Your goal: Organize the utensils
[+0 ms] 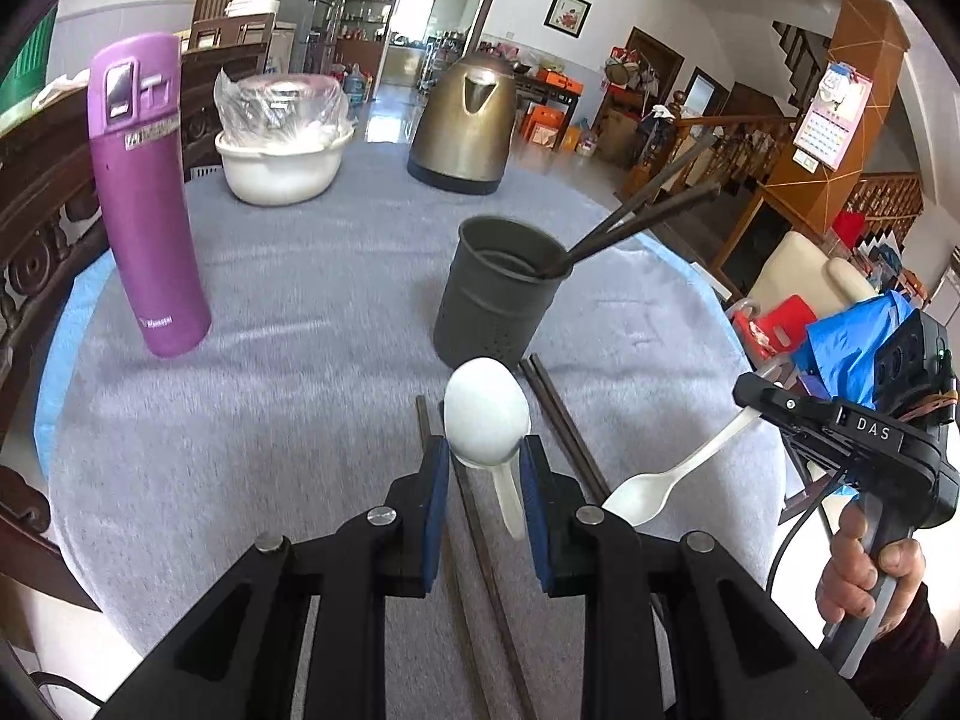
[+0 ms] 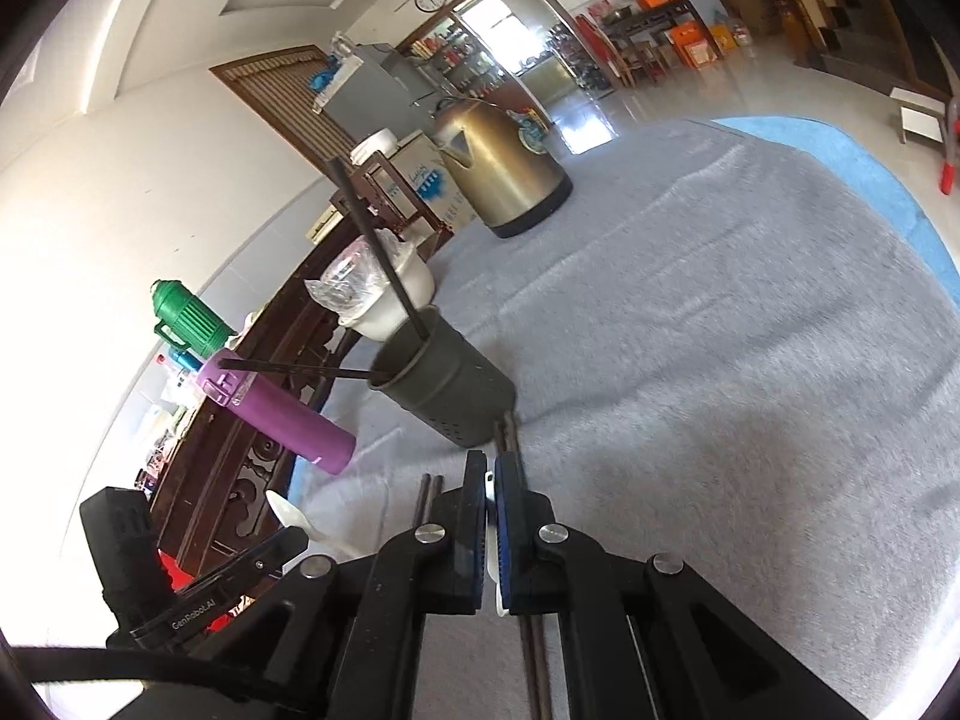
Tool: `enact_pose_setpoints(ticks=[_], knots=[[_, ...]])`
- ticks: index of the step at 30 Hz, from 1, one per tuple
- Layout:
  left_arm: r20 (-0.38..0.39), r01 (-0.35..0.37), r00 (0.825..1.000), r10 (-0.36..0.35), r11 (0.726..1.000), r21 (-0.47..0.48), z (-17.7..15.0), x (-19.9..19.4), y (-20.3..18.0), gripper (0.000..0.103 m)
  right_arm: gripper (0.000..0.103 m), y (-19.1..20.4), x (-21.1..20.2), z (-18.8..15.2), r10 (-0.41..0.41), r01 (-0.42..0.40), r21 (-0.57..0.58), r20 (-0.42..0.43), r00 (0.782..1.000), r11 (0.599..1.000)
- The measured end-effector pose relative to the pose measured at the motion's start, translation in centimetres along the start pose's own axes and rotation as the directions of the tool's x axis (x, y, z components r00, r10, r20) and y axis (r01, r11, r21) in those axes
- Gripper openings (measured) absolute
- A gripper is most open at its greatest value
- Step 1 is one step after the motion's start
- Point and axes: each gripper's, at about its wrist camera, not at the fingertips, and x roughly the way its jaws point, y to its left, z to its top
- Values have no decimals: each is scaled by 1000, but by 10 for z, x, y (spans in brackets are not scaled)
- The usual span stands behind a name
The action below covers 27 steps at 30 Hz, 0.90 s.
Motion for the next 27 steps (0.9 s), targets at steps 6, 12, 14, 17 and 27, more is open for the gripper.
enact_pose_setpoints(ticks=[6,12,14,17,27], knots=[[31,-5,1000,5,1000,16,13,-4,-6,24,3,24,2,9,18,-17,-49,30,999,999],[94,-12,996,8,999,40,36,-15,-12,24,3,52,-5,25,9,4,-110,116,993,994],[117,-30,993,25,998,47,44,-19,-11,24,3,63,-9,33,1,20,-135,158,987,991],[131,-53,990,51,998,14,52,-22,1,24,3,73,-13,37,-6,38,-159,195,981,987],[-134,-55,991,10,939,-338,47,57,81,51,3,60,0,25,-15,29,-115,125,992,993]])
